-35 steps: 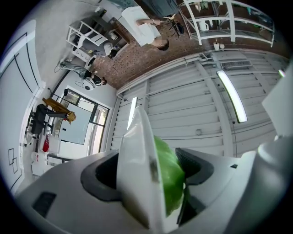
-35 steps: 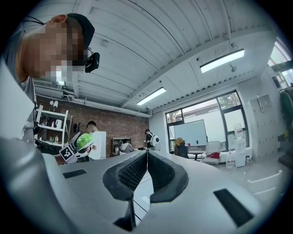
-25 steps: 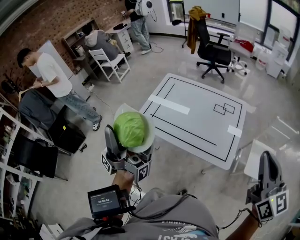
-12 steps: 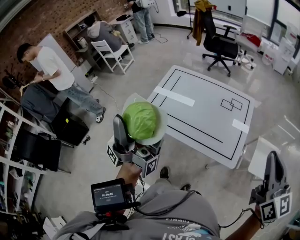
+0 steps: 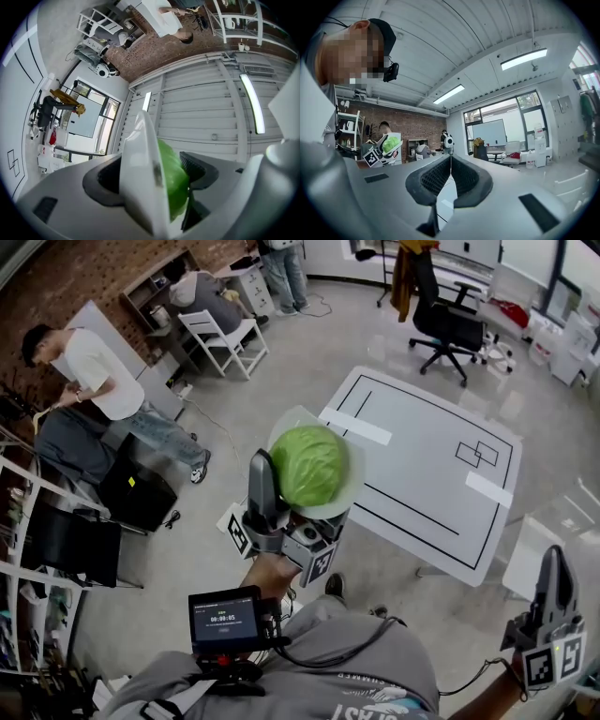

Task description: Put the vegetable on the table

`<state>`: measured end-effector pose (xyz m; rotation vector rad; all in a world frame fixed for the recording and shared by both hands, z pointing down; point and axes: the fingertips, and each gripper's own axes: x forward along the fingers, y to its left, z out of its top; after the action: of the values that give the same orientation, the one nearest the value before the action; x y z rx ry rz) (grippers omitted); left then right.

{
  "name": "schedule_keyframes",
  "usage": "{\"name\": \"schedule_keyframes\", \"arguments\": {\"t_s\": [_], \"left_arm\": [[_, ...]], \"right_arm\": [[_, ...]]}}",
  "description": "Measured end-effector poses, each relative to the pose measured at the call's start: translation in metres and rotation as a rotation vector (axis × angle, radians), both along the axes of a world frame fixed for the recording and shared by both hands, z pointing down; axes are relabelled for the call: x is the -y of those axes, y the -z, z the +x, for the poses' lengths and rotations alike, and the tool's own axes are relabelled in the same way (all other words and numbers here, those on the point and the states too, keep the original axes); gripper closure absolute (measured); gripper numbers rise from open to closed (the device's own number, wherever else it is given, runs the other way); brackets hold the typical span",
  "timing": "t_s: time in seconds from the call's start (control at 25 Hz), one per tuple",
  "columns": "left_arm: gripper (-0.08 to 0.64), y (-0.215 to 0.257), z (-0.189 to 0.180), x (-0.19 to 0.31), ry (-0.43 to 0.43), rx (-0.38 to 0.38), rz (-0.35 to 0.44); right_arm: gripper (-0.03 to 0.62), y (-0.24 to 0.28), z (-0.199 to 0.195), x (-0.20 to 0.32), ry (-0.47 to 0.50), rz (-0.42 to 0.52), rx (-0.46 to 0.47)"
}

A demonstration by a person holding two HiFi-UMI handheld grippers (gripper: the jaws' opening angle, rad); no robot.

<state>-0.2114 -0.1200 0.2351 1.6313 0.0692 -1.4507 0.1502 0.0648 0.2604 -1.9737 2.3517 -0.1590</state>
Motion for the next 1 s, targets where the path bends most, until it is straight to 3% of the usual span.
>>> {"name": "schedule_keyframes", "arguments": {"t_s": [0.68, 1.0], "left_arm": [[0.192, -0.003, -0.029, 0.089, -0.126, 0.012, 0.028], [0.192, -0.011, -0.018, 0.101, -0.152, 0.030, 0.031]], "right_arm": [[0.586, 0.003, -0.066, 0.057, -0.098, 0.003, -0.029], [0.586, -0.001, -0.065, 0.060, -0.122, -0.012, -0.040]]}}
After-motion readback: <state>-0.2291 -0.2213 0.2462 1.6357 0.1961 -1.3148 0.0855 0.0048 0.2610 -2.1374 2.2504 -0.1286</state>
